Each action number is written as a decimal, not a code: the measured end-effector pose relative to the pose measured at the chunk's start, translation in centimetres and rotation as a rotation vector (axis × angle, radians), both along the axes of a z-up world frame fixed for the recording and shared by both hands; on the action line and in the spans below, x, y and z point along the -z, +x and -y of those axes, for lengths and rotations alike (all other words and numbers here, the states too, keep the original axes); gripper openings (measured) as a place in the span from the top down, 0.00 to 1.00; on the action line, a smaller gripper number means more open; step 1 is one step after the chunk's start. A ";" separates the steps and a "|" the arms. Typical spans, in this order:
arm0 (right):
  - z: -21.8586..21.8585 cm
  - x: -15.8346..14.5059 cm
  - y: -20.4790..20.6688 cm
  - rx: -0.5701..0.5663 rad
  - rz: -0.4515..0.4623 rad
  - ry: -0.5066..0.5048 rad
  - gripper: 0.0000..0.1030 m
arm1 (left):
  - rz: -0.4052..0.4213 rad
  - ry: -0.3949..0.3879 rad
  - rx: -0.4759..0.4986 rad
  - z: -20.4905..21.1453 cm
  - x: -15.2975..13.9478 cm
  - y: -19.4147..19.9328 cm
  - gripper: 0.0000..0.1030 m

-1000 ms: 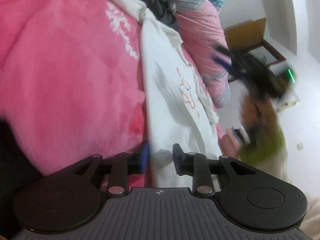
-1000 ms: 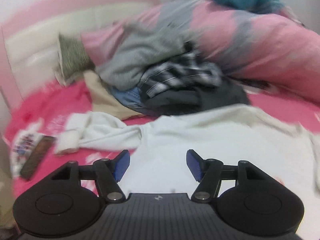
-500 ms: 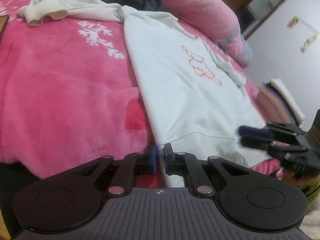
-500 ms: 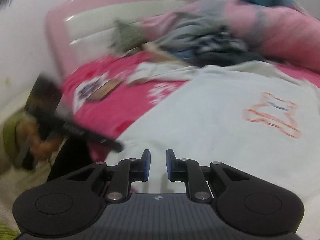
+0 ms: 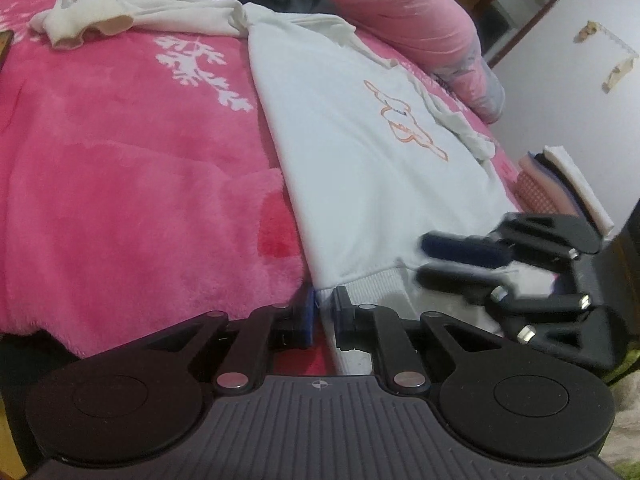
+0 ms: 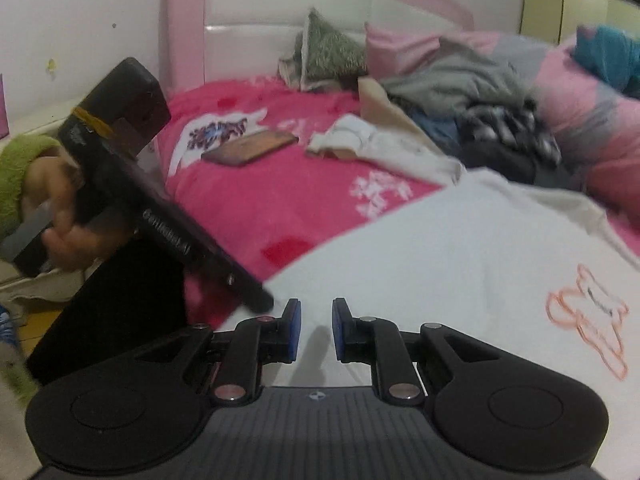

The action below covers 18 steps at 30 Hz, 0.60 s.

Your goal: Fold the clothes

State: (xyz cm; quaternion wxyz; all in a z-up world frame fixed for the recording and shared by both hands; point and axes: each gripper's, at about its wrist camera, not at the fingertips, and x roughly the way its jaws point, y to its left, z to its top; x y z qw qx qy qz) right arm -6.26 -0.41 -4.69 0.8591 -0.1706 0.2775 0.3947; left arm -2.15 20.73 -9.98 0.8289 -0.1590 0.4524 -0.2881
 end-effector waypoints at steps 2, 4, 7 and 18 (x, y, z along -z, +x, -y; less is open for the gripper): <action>-0.7 2.0 -0.4 -0.055 -0.027 -0.094 0.83 | 0.000 0.004 0.001 0.0 0.1 0.0 0.89; -0.2 3.3 -2.4 -0.114 0.039 -0.169 0.83 | 0.004 0.010 0.000 0.0 0.1 -0.1 0.89; 1.9 3.0 -4.1 -0.091 -0.012 -0.202 0.83 | 0.056 0.049 0.007 0.4 -0.7 -0.6 0.89; 20.4 -2.7 -8.7 0.641 -0.141 0.301 0.62 | 0.225 0.038 0.015 3.1 -4.7 -2.3 0.87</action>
